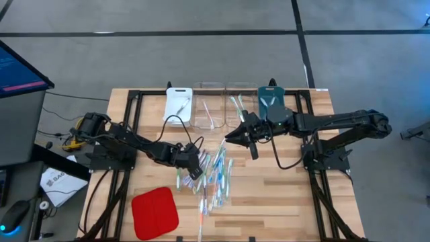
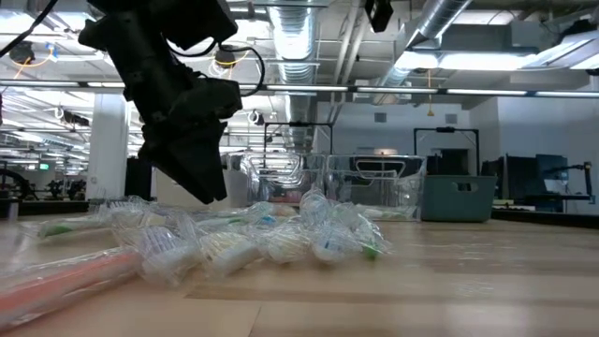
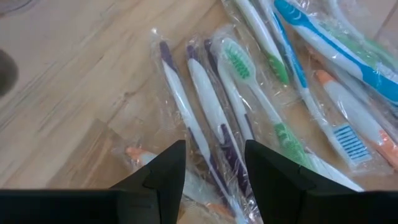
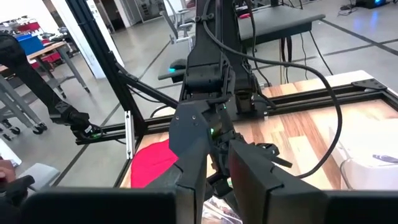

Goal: Pick & Place Toothbrushes
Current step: Put the violet toothbrush into the white bin

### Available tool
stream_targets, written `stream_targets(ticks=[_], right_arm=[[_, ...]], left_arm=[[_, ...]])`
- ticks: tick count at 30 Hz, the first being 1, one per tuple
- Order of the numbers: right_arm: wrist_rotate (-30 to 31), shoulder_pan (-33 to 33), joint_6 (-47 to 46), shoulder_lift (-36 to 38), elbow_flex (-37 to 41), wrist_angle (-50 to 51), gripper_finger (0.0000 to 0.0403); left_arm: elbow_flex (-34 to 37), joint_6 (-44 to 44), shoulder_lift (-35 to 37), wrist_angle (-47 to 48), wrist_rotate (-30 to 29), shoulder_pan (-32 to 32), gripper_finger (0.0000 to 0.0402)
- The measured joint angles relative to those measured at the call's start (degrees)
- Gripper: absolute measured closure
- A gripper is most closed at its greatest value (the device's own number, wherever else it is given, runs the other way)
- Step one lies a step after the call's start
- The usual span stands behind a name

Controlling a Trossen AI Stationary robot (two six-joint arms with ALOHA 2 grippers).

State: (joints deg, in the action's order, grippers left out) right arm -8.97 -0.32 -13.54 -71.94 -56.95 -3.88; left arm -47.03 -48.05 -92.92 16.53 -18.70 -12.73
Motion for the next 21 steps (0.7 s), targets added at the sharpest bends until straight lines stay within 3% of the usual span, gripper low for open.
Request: stream_targets(ticks=[16,21], right_arm=[[0.0,0.0,0.0,0.0,0.0,0.5,0.0339],[0.0,0.0,0.0,0.0,0.0,0.5,0.0339]], left_arm=[[-0.1,-0.6,-4.9,-0.9,0.7,0.4,0.0244],[-0.1,-1.7,-4.9,-0.9,0.8,0.6,0.0286]])
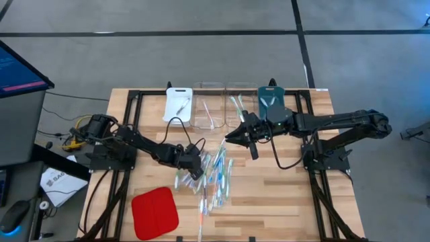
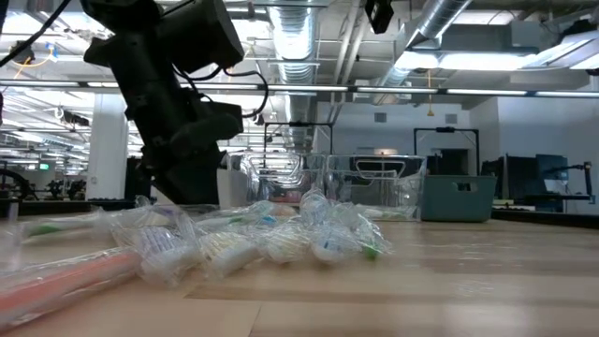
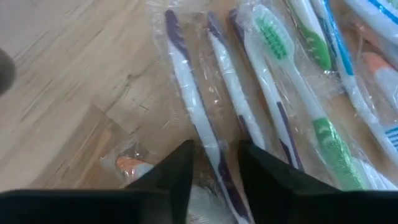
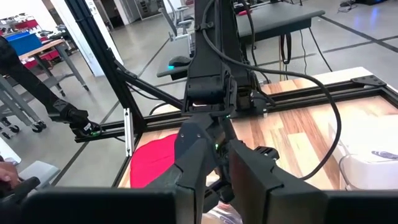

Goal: Pick & Place Toothbrushes
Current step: Put the violet toothbrush into the white bin

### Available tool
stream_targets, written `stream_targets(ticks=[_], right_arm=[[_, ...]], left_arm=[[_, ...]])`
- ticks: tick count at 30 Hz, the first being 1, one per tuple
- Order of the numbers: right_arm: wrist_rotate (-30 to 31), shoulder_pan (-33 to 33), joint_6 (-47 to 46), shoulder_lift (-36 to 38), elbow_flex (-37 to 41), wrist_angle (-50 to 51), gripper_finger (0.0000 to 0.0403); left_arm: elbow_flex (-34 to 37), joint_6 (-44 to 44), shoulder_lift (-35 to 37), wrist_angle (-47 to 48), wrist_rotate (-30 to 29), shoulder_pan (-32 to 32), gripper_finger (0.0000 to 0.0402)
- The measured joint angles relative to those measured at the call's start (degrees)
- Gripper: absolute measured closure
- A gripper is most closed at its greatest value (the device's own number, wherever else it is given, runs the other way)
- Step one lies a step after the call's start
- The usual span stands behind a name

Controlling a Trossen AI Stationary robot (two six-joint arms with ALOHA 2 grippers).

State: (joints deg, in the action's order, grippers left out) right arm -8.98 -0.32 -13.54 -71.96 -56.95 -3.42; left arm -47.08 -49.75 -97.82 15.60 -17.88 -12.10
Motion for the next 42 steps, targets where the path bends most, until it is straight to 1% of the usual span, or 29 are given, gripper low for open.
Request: stream_targets(ticks=[5,6,11,16,21,26,30,34,35,37,42], right_arm=[[0.0,0.0,0.0,0.0,0.0,0.0,0.0339],[0.0,0.0,0.0,0.0,0.0,0.0,0.0339],[0.0,0.0,0.0,0.0,0.0,0.0,0.0339],[0.0,0.0,0.0,0.0,0.0,0.0,0.0340],[0.0,0.0,0.0,0.0,0.0,0.0,0.0340],[0.0,0.0,0.0,0.0,0.0,0.2,0.0340],[0.0,0.0,0.0,0.0,0.0,0.3,0.0340],[0.0,0.0,0.0,0.0,0.0,0.8,0.0340],[0.0,0.0,0.0,0.0,0.0,1.1,0.0340],[0.0,0.2,0.3,0.0,0.0,1.7,0.0340],[0.5,1.4,5.4,-0.1,0.0,0.3,0.0340]], left_arm=[[0.1,0.0,0.7,0.1,0.3,0.0,0.0377],[0.1,0.0,1.2,0.1,0.3,0.0,0.0385],[0.1,0.1,5.8,0.1,-0.5,0.0,0.0381],[0.1,1.3,11.6,1.1,-2.5,0.0,0.0390],[0.1,3.6,19.2,3.2,-5.4,1.2,0.0388],[0.1,8.2,27.9,4.1,-9.4,3.9,0.0390],[0.0,12.1,33.3,6.2,-10.2,8.4,0.0390],[0.0,16.1,36.8,8.9,-9.6,14.2,0.0390],[0.0,17.3,37.3,10.1,-9.6,15.5,0.0390],[0.0,20.4,37.8,9.6,-9.5,18.2,0.0390],[0.1,28.7,38.5,9.3,-9.4,25.5,0.0388]])
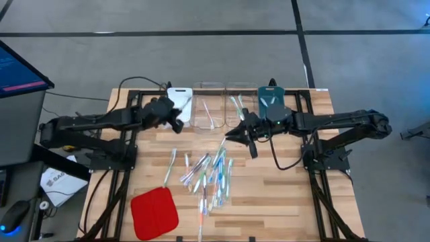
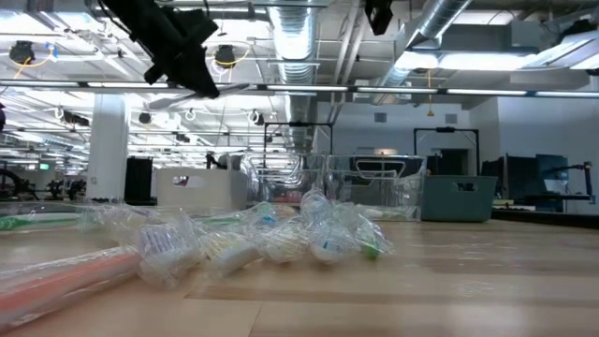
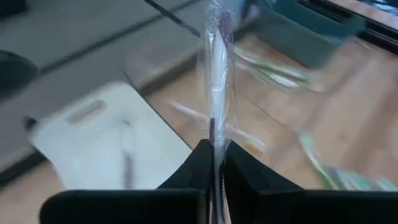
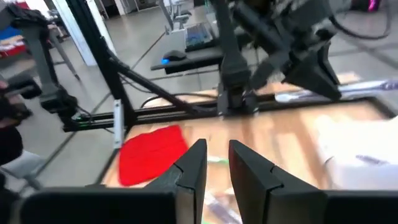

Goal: Pick & Place Toothbrushes
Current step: Put the violet toothbrush into the white bin

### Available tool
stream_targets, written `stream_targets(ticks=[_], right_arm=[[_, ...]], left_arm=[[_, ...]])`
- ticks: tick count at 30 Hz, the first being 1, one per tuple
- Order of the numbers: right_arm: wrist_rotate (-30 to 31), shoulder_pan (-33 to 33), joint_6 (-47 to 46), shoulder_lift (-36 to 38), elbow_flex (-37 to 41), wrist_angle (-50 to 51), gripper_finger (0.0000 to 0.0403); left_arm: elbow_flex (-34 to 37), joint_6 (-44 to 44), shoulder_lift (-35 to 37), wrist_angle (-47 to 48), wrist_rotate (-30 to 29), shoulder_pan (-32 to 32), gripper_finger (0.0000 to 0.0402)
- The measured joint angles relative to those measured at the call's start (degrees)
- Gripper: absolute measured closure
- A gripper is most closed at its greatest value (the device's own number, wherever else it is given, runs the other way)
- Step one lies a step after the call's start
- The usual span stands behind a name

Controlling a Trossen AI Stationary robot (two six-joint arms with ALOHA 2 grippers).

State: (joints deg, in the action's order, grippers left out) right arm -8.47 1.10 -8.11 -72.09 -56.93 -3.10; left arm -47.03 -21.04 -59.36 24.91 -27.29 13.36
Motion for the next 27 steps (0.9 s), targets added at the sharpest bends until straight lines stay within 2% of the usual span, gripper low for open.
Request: stream_targets(ticks=[10,15,22,27], right_arm=[[1.3,6.3,4.1,-0.4,0.0,-3.3,0.0340],[1.3,10.0,7.1,-0.4,0.0,-2.8,0.0340],[1.3,13.2,14.9,-0.4,0.0,-2.1,0.0340],[1.3,14.2,18.4,-0.4,0.0,-5.8,0.0339]], left_arm=[[0.0,7.1,0.9,-1.3,3.8,15.1,0.0389],[0.0,9.9,-0.9,-3.6,10.4,19.2,0.0389],[0.0,13.6,-6.5,-7.9,14.4,22.9,0.0389],[0.0,13.2,-10.6,-11.9,17.8,26.8,0.0389]])
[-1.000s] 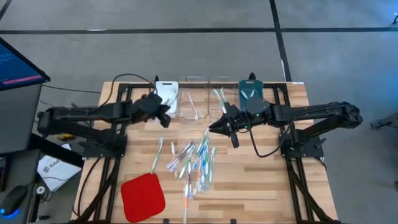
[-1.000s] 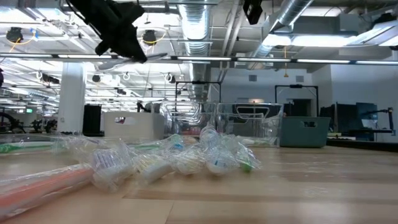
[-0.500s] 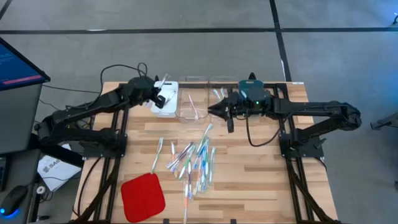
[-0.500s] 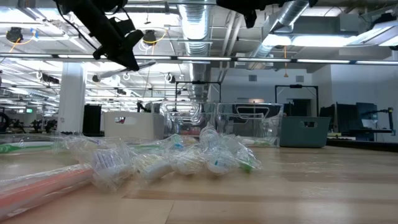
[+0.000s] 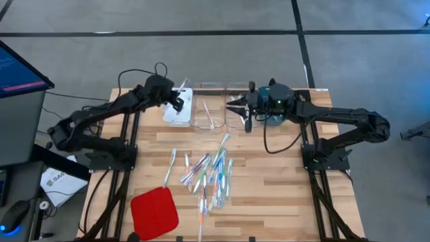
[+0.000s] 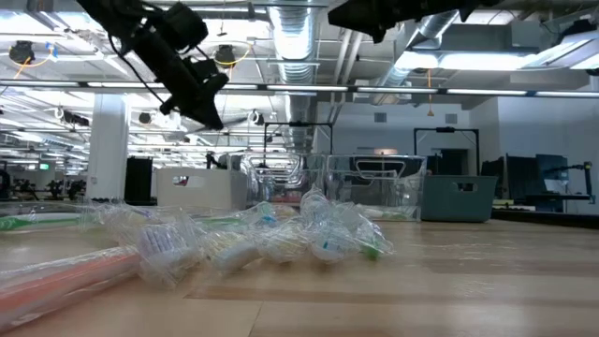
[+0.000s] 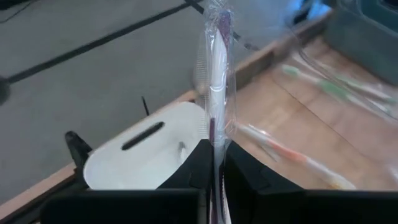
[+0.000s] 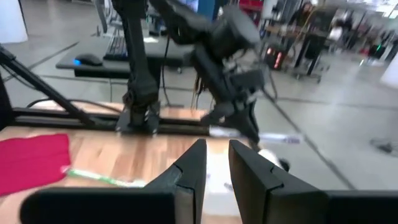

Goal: Pick & Place Toothbrushes
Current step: Put the violet toothbrush into the white bin

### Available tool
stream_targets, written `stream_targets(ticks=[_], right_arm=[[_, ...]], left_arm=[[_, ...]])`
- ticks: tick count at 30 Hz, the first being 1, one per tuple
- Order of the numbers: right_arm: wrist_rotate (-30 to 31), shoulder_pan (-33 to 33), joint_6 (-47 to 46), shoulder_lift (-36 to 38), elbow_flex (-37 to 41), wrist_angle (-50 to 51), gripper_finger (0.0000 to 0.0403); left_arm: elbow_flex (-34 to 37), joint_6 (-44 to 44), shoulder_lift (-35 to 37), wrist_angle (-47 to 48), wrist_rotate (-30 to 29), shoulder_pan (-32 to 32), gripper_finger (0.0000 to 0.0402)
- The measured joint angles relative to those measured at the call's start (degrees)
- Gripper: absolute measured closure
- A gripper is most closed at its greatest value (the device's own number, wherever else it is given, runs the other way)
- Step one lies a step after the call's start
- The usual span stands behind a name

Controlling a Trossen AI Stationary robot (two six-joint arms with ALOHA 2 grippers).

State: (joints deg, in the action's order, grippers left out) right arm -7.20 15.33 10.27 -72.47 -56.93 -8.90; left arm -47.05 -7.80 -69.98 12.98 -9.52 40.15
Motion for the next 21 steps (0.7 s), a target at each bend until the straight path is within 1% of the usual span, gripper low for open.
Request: stream_targets(ticks=[3,5,8,10,12,15,18,21], right_arm=[[0.0,0.5,-0.2,0.0,0.0,-1.2,0.0339],[0.0,1.1,-1.9,0.0,0.0,-1.6,0.0339],[0.0,2.5,-8.2,0.0,0.0,-1.4,0.0339],[0.0,3.6,-13.3,0.0,0.0,-0.2,0.0339],[0.0,4.8,-16.5,0.0,0.0,0.8,0.0339],[0.0,6.9,-21.4,0.0,0.0,1.5,0.0339],[0.0,8.7,-22.8,0.0,0.0,4.9,0.0339],[0.0,10.2,-23.3,0.0,0.0,9.7,0.0339]], left_arm=[[0.0,-3.1,-1.3,-2.3,1.0,2.0,0.0386],[0.0,-6.4,-1.8,-3.3,2.2,3.2,0.0386],[-0.1,-12.0,-3.2,-6.5,3.8,5.1,0.0387],[-0.1,-18.2,-3.8,-6.6,6.9,6.6,0.0387],[-0.1,-24.0,-4.0,-6.7,8.2,7.0,0.0389],[-0.1,-33.1,-4.0,-7.1,6.8,5.7,0.0390],[-0.1,-42.2,-4.0,-8.7,3.1,3.2,0.0389],[-0.1,-47.7,-4.0,-8.4,-2.0,1.0,0.0389]])
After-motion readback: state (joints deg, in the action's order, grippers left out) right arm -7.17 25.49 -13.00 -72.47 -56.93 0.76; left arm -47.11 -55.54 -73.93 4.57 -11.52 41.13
